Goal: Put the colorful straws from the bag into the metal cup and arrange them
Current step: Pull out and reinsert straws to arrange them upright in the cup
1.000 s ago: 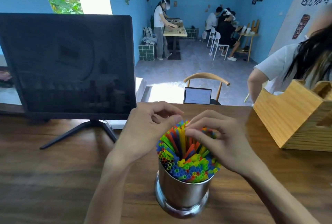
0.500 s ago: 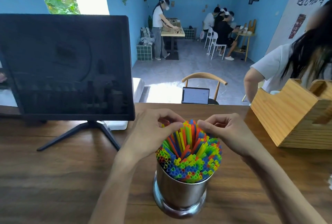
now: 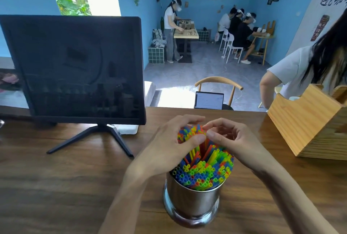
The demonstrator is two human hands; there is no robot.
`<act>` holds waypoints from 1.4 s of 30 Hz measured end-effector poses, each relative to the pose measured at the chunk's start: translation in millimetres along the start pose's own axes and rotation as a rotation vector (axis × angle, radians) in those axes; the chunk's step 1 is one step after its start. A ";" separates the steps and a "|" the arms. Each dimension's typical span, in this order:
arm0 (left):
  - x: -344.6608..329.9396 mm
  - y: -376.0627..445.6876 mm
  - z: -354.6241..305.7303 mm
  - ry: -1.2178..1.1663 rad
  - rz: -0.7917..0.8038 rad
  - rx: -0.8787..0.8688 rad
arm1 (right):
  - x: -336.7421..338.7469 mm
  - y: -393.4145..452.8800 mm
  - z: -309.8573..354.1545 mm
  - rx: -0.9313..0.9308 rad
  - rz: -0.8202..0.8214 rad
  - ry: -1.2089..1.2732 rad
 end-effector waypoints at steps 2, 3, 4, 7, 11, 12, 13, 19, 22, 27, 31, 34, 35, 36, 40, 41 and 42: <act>-0.3 1.1 -2.3 0.007 -0.006 -0.010 | -0.7 0.4 -1.6 0.006 -0.031 0.013; 0.2 1.7 -2.8 0.010 -0.016 -0.013 | -1.6 1.0 -2.6 0.006 -0.049 0.039; 0.7 2.2 -3.3 0.010 -0.031 -0.016 | -2.7 1.6 -4.0 0.001 -0.069 0.070; 3.8 2.0 -3.4 0.010 -0.082 -0.004 | -5.4 2.3 -8.1 0.004 -0.160 0.080; 8.9 -0.1 -4.4 0.015 -0.151 -0.009 | -4.6 -2.8 -8.4 0.097 -0.349 0.006; 10.1 -0.3 -5.4 0.029 -0.162 -0.018 | -4.7 -4.7 -7.8 0.120 -0.356 0.013; 11.2 -0.5 -6.5 0.038 -0.165 -0.025 | -6.1 -6.5 -6.8 0.139 -0.328 0.035; 19.0 -5.8 -11.1 0.031 -0.033 -0.041 | 5.6 -16.6 -6.2 0.133 0.027 -0.124; 23.1 -9.0 -12.3 -0.023 0.106 -0.036 | 13.5 -20.8 -9.3 0.119 0.151 -0.157; 24.9 -10.0 -10.2 -0.050 0.126 -0.008 | 14.4 -19.1 -11.8 0.144 0.051 -0.028; 25.1 -9.1 -9.5 -0.077 0.143 0.008 | 15.2 -19.4 -12.5 0.142 0.028 -0.075; 26.1 -9.0 -11.3 -0.053 0.105 -0.016 | 14.1 -20.6 -12.3 0.141 0.019 -0.097; 27.6 -8.8 -12.0 -0.031 0.071 -0.038 | 13.5 -21.4 -11.6 0.149 0.016 -0.098; 29.1 -8.5 -12.3 -0.008 0.040 -0.058 | 12.9 -22.1 -10.9 0.156 0.016 -0.097; 32.2 -9.2 -13.3 0.069 -0.014 -0.097 | 12.1 -23.1 -9.6 0.169 0.002 -0.086; 32.6 -9.5 -14.1 0.089 -0.027 -0.106 | 12.3 -23.4 -9.4 0.176 -0.005 -0.089; 33.2 -9.4 -15.3 0.105 -0.041 -0.120 | 12.5 -23.5 -9.3 0.184 -0.010 -0.094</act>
Point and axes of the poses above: each hand's wrist, its own y-axis towards the middle knuckle, its own x-axis out of the back of the hand, z = x × y, the point moved 3 cm from there along y, towards the middle knuckle, and after that the axes turned 15 degrees about -x, right-handed, at the moved point
